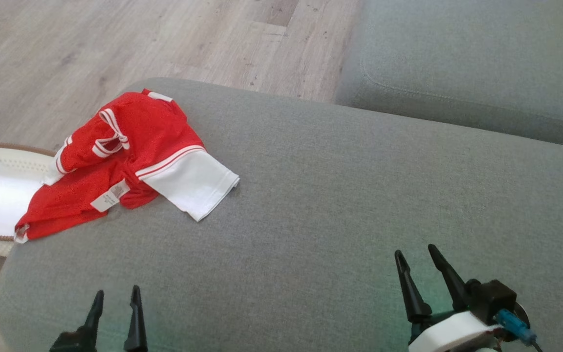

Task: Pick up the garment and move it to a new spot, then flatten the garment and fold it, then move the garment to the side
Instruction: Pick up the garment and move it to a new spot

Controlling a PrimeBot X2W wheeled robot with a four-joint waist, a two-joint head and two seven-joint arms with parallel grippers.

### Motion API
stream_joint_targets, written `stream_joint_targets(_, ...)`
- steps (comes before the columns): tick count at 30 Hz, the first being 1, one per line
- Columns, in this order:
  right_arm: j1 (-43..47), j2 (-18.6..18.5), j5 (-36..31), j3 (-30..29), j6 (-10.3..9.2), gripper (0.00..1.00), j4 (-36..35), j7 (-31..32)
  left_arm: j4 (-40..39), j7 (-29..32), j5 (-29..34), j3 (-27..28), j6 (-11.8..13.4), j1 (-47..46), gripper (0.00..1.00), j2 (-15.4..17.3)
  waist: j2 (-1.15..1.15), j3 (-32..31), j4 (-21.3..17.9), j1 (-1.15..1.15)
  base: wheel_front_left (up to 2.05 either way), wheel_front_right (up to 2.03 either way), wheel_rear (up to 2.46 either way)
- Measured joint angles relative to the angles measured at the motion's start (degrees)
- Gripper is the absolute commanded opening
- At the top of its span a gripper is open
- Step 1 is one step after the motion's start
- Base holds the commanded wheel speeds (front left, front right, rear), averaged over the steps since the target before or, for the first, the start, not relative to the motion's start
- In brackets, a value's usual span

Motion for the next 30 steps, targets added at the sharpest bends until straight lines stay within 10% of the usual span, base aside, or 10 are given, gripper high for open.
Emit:
stream_joint_targets(10,-0.2,-0.7,0.0,0.8,0.0,1.0,-0.2,0.0,-1.7,0.0,-3.5,2.0,0.0,-3.0,1.0,0.2,0.0,2.7,-2.1,0.0,0.0,0.0,0.0)
stream_joint_targets(19,-7.9,-6.5,-1.1,1.2,0.0,1.0,-4.6,0.0,-1.2,6.3,-8.6,5.4,0.5,-26.6,1.0,3.1,0.0,13.4,-4.1,0.02,0.0,0.0,0.0)
stream_joint_targets(30,-10.3,-14.3,-1.6,1.3,0.0,1.0,-13.3,-0.1,17.1,10.3,-11.9,10.2,5.9,-48.7,1.0,7.3,0.0,28.1,-6.6,0.03,0.0,0.0,0.0)
